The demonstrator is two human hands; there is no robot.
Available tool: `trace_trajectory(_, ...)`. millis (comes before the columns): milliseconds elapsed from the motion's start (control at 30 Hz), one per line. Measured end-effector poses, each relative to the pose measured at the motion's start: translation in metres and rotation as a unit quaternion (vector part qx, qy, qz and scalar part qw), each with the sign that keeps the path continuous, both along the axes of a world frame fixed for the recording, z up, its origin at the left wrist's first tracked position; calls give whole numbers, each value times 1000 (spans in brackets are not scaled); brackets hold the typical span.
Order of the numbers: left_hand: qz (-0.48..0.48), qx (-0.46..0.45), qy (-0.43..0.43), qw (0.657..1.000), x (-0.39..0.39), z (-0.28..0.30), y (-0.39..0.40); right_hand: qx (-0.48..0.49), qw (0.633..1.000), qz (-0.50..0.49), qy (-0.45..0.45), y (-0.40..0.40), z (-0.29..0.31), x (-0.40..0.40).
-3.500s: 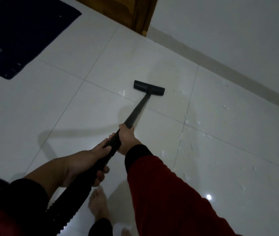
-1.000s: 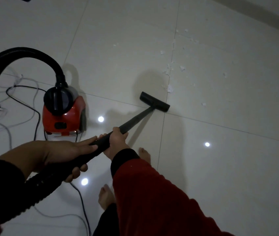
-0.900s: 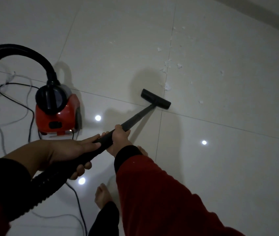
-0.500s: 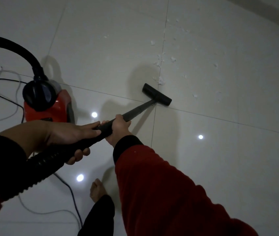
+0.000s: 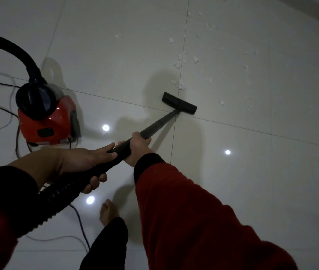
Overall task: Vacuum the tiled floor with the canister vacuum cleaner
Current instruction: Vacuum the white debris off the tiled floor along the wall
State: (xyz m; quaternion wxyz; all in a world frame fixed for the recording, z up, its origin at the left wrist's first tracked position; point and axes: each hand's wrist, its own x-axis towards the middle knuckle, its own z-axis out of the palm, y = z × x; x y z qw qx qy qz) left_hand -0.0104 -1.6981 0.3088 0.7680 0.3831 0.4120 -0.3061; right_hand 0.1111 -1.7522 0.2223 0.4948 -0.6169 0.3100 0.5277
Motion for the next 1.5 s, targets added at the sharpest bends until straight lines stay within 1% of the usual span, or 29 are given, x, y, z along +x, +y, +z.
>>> trace_trajectory(67, 37, -2, 0, 999, 6, -10, -1, 4, 1000, 19, -6, 4, -6, 9)
trace_trajectory(167, 55, 5, 17, 998, 21, -19, 6, 14, 999, 36, -11, 14, -13, 29)
trace_trajectory(267, 83, -2, 16, 996, 48, -26, 13, 17, 998, 54, -15, 27, -18, 57)
trace_trajectory(367, 113, -5, -3, 994, 77, -38, 24, 16, 997, 70, -20, 44, -21, 89)
trace_trajectory(467, 137, -2, 6, 991, 108, -43, 40, 20, 996, 87, -22, 63, -25, 120)
trace_trajectory(767, 177, -5, 11, 984, 201, -49, 86, 31, 991, 126, -16, 122, -30, 217)
trace_trajectory(867, 181, -1, 9, 983, 226, -52, 104, 30, 990, 137, -8, 142, -34, 242)
trace_trajectory(1200, 183, 21, 10, 983, 291, -68, 177, 45, 991, 129, -11, 219, -48, 306)
trace_trajectory(1400, 178, 6, -2, 984, 320, -84, 239, 58, 992, 113, -23, 276, -56, 338)
trace_trajectory(1500, 161, 18, -13, 987, 337, -88, 279, 64, 993, 97, -36, 313, -58, 353)
